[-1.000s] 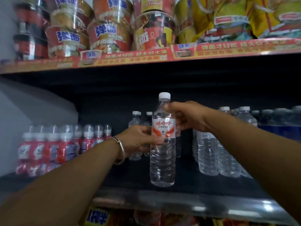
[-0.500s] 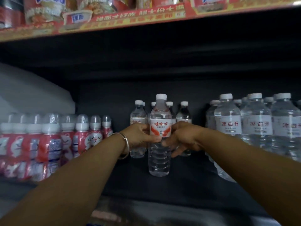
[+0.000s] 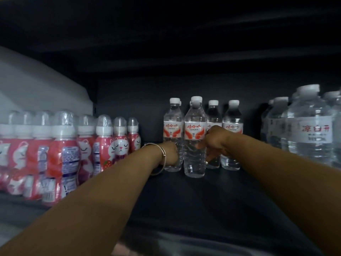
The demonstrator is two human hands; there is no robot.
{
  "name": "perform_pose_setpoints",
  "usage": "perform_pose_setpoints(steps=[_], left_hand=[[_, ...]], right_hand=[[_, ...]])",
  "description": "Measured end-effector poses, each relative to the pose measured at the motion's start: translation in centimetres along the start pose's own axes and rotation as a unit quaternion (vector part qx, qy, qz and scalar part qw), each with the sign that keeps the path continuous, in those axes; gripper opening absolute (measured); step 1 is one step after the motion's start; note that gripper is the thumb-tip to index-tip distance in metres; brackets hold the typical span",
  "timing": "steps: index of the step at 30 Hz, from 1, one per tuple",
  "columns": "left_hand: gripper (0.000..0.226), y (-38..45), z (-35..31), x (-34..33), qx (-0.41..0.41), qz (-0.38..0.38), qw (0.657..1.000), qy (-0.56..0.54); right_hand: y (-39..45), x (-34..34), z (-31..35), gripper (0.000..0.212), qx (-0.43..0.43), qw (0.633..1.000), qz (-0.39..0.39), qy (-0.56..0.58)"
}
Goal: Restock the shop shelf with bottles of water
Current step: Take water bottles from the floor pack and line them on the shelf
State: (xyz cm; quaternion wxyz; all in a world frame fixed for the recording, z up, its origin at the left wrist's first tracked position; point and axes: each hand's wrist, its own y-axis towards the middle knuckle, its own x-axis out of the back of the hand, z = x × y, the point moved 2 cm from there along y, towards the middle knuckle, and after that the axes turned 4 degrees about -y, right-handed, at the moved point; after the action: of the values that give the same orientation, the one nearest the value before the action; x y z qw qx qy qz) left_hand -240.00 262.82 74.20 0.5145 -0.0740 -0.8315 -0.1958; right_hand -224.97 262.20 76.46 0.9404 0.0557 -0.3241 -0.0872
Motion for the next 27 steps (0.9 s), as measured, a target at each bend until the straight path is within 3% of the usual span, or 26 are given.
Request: perform_pose_setpoints(steps=[11, 17, 22, 27], left_hand=[[0.046, 0.0, 0.5, 0.2, -0.015, 0.027, 0.998, -0.052], [0.045, 0.2, 1.0, -0.3, -0.004, 0.012, 0.997, -0.071], [0.031, 0.2, 0.8, -0.5, -0.001, -0.010, 0.999, -0.041], [0.041, -2.1, -1.6, -1.1, -0.044, -0.037, 0.998, 0.041]], right_hand=[[1.1, -1.2, 0.4, 0.015, -0.020, 0.998, -0.042, -0.041], [0.2, -1.5, 0.4, 0.029, -0.009, 0.986, -0.081, -0.147], [-1.2, -1.5, -0.2, 0.031, 0.038, 0.948, -0.121, -0.291], [-3.9, -0.5, -1.5, 0.046, 0.151, 0.876, -0.122, -0.441]])
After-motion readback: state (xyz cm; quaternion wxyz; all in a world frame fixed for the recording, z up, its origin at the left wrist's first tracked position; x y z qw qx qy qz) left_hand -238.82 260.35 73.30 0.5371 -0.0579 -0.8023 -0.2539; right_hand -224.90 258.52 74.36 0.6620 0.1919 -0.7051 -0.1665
